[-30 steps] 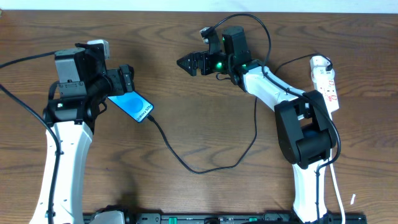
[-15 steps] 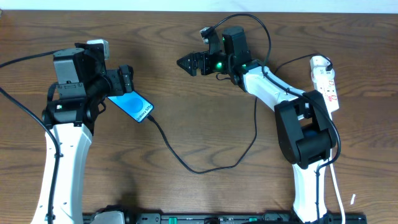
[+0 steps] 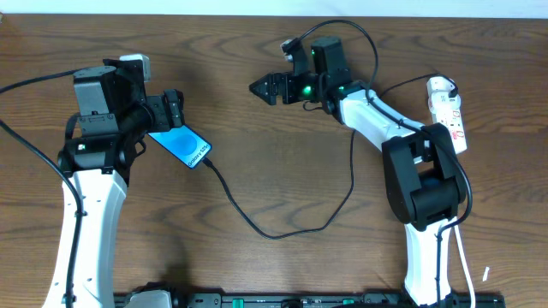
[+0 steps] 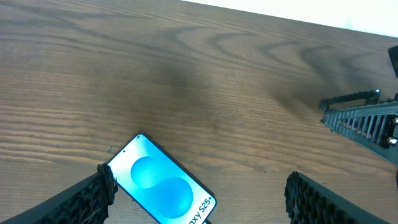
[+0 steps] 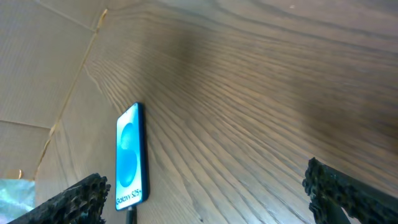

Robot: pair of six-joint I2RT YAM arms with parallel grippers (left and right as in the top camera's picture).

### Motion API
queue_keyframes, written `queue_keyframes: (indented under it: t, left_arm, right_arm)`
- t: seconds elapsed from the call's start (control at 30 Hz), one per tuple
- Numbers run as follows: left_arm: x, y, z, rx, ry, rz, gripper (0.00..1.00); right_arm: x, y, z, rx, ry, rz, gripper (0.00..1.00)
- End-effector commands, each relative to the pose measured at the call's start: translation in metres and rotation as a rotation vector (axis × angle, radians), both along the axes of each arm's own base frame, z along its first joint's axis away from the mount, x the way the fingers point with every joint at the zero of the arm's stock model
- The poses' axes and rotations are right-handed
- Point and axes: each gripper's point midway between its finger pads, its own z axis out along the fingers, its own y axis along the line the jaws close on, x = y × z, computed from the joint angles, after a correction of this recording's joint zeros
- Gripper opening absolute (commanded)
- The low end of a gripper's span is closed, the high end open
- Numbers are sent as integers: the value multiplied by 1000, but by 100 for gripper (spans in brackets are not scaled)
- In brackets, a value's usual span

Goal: Plug charger to phone and switch on socket
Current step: 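Move the right gripper right toward the white power strip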

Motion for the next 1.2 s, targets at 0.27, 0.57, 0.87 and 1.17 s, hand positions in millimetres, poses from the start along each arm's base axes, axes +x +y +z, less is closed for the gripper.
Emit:
queue_keyframes:
  t: [0.27,0.57,0.87,1.17]
  left_arm:
    - [-3,1,1,19,-4,0,88]
    - [-3,1,1,19,-4,0,88]
    - [-4,1,-1,19,2,-1,88]
    - [-4,1,-1,19,4,-1,89]
  right_arm:
    - [1,-37,54,-112,-121,-32,99]
    - [-5,-92,94,-227,-134,-151,99]
    - [-19,-181,131,-282,-75,-320,99]
    - [-26,-245,129,-302,16,-444,99]
